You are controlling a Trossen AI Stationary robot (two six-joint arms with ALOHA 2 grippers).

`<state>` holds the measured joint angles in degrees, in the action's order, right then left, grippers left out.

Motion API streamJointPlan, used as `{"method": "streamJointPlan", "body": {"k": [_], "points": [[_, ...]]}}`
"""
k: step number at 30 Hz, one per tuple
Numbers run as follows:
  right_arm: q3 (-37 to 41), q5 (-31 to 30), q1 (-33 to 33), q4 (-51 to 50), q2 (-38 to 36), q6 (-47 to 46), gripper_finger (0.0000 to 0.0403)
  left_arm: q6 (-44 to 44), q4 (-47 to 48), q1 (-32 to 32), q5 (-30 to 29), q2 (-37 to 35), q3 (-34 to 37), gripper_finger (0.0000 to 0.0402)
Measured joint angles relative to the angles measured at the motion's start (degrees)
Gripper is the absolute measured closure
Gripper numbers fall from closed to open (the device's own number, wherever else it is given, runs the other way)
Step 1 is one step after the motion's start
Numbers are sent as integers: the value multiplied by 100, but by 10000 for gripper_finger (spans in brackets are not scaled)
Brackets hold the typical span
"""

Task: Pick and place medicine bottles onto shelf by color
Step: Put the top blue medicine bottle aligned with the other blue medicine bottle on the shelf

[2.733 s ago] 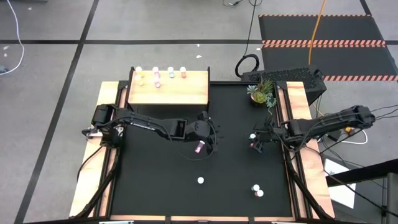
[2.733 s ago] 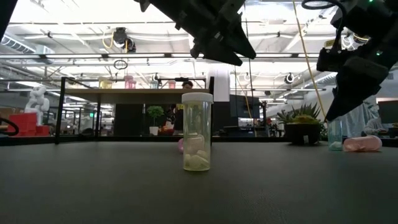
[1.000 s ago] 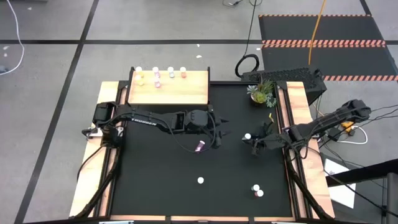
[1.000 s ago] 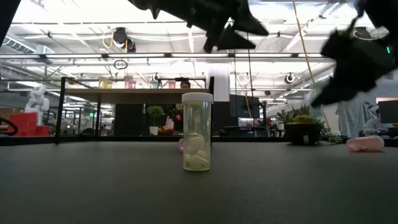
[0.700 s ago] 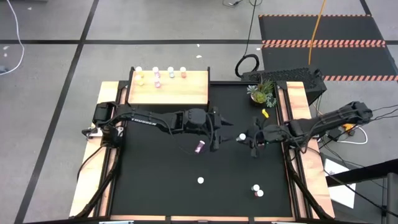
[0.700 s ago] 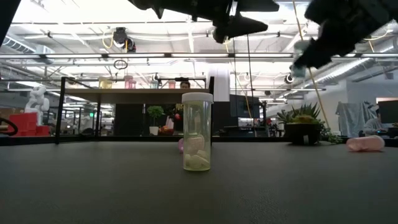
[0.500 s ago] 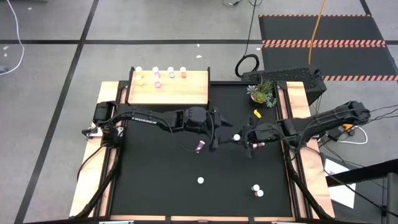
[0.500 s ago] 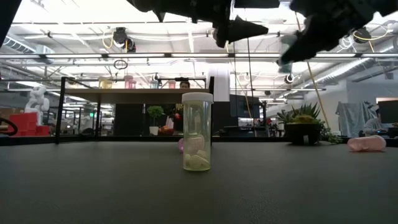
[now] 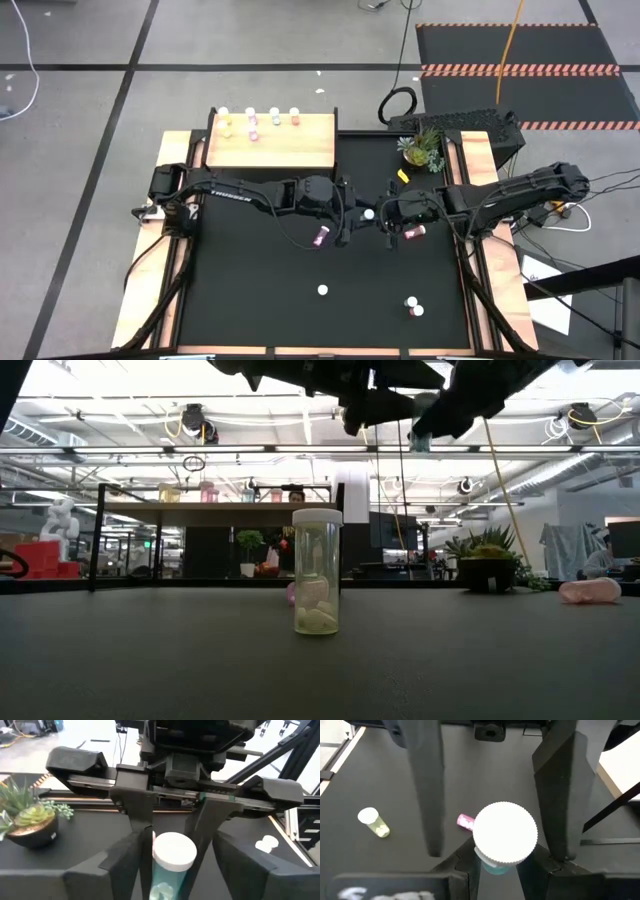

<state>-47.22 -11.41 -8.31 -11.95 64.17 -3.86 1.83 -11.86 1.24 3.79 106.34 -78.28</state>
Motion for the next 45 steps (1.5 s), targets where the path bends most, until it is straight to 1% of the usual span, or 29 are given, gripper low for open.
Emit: {"method": "streamJointPlan", "body": {"k": [8, 20, 24, 29, 31, 34, 37, 40, 41, 42, 45], "points": [[-3, 120, 4, 32, -3, -179, 307, -219, 102, 1, -89, 0, -4, 211], [-3, 114, 6, 39, -3, -289, 304, -304, 121, 1, -197, 0, -4, 272], [-3, 99, 10, 41, -5, -293, 281, -300, 84, -1, -255, 0, -4, 280], [-9, 91, 82, 76, -22, -323, 227, -267, -6, -31, -361, 0, -4, 269], [-9, 18, 154, 69, -88, -385, 203, -145, -4, -55, -539, -45, -4, 268], [-31, -356, 248, 3, -313, -481, 170, -55, 75, -106, -803, -169, 7, 272], [-31, -712, 362, -219, -654, -531, 146, 20, 409, -166, -1398, -448, 7, 278], [-29, -985, 535, -574, -1053, -589, 131, 129, 1132, -296, -2178, -864, 7, 277], [-31, -989, 613, -662, -1196, -596, 128, 135, 1333, -351, -2393, -974, 7, 274], [-25, -987, 695, -812, -1321, -596, 127, 145, 1546, -412, -2579, -1101, 7, 272], [86, -970, 921, -795, -1628, -641, 126, 148, 2227, -680, -2996, -1518, 7, 268]]}}
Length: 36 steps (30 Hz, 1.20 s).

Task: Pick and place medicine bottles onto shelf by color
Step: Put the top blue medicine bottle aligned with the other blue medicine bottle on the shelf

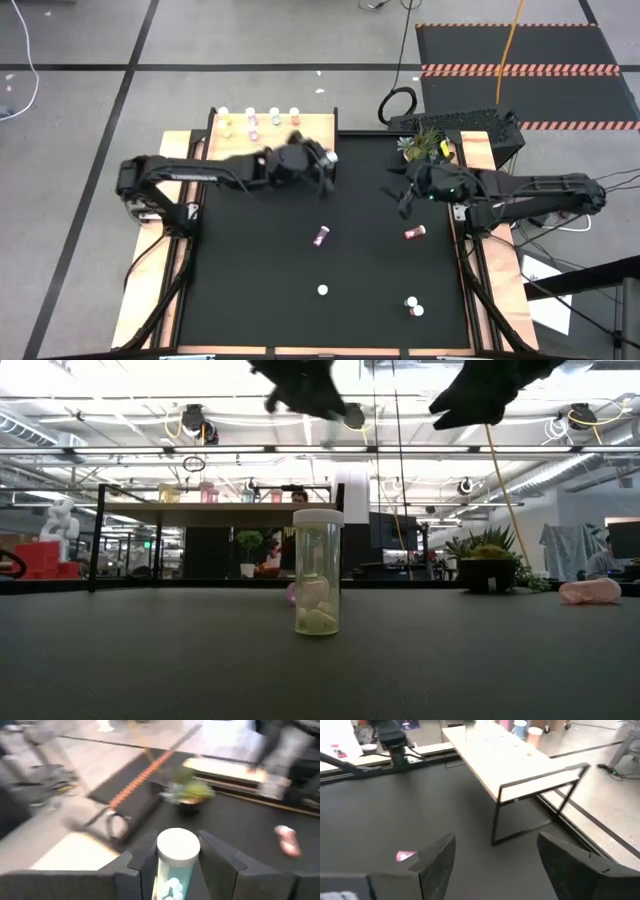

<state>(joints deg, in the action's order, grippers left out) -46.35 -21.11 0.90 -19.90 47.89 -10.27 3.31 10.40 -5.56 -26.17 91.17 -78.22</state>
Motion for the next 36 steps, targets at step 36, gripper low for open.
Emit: {"method": "streamJointPlan", "body": {"k": [36], "points": [[584, 932, 1129, -11, -359, -278, 128, 1050, -2089, -2479, -284, -1554, 3244, 267]]}}
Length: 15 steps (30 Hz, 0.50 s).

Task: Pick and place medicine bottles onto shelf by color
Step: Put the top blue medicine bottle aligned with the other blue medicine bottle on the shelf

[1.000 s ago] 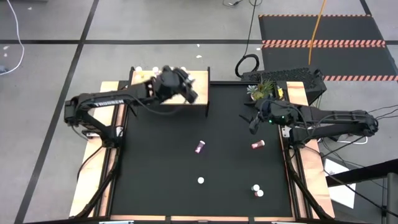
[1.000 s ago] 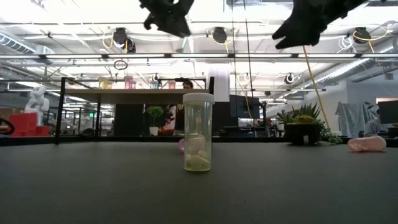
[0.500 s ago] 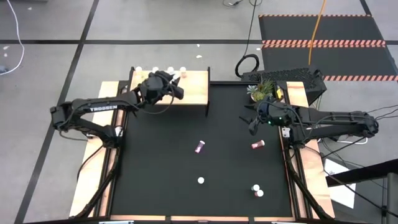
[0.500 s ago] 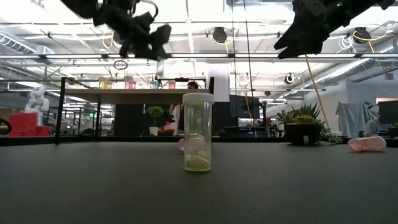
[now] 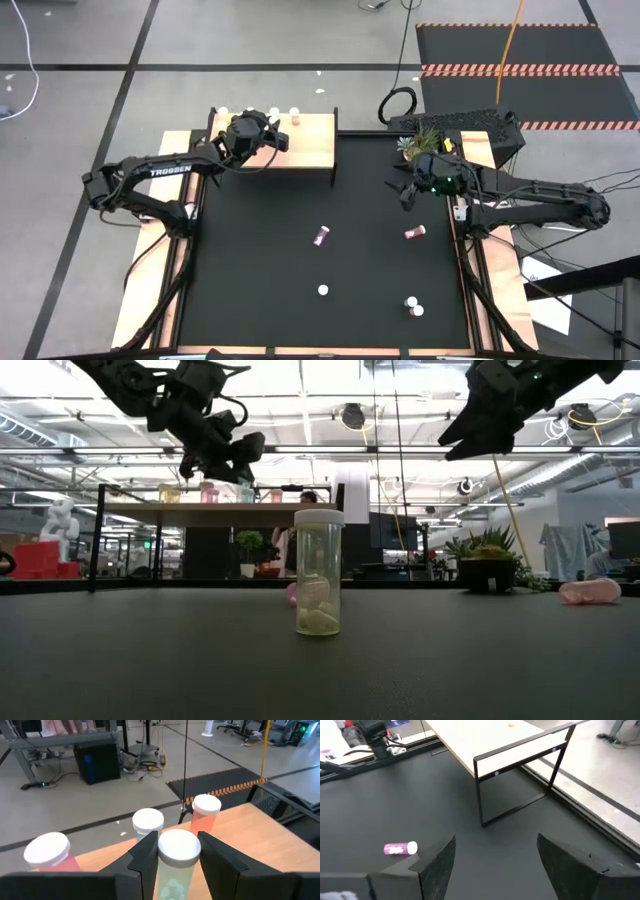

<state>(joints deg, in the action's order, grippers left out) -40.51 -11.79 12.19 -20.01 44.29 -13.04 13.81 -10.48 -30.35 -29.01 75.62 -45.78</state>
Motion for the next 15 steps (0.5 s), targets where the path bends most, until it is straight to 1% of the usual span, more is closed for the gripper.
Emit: {"method": "streamJointPlan", "body": {"k": [6, 15], "points": [[0, 286, 167, 0, 1, -102, 128, -3, 33, 0, 21, 153, 0, 266], [0, 312, 249, -5, 0, -107, 128, 31, -42, 4, 35, 278, -7, 266]]}}
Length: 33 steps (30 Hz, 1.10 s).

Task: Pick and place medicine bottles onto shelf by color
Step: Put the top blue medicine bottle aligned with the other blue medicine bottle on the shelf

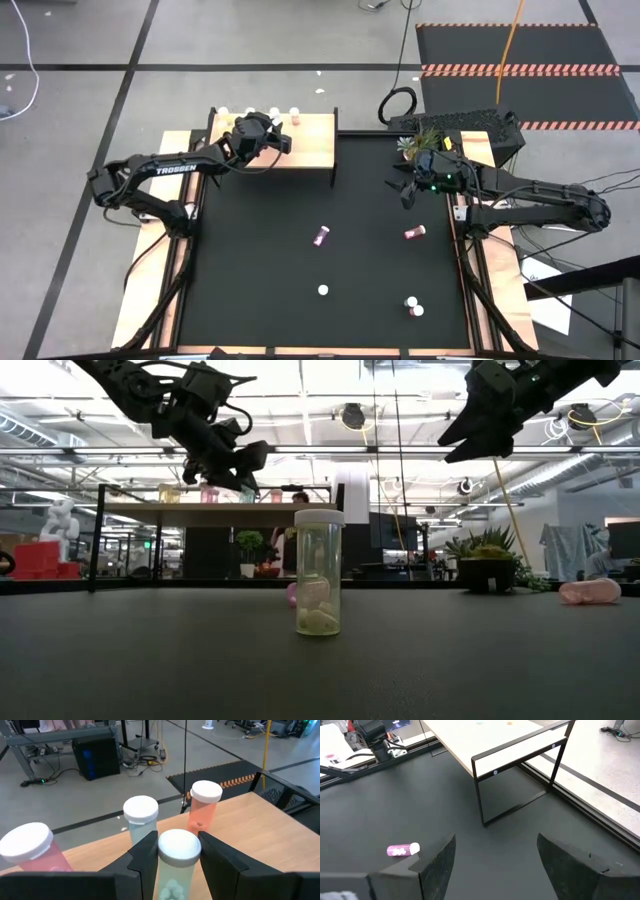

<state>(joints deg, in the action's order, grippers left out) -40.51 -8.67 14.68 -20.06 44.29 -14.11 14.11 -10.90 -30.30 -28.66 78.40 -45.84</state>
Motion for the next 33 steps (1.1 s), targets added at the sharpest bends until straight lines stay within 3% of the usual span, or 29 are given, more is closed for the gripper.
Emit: {"method": "streamJointPlan", "body": {"k": [25, 33], "points": [[0, 147, -2, -15, 1, -17, 128, -151, 203, 116, 28, -126, 2, 264], [0, 148, -2, -14, 0, -14, 128, -197, 229, 114, 25, -126, 2, 211]]}}
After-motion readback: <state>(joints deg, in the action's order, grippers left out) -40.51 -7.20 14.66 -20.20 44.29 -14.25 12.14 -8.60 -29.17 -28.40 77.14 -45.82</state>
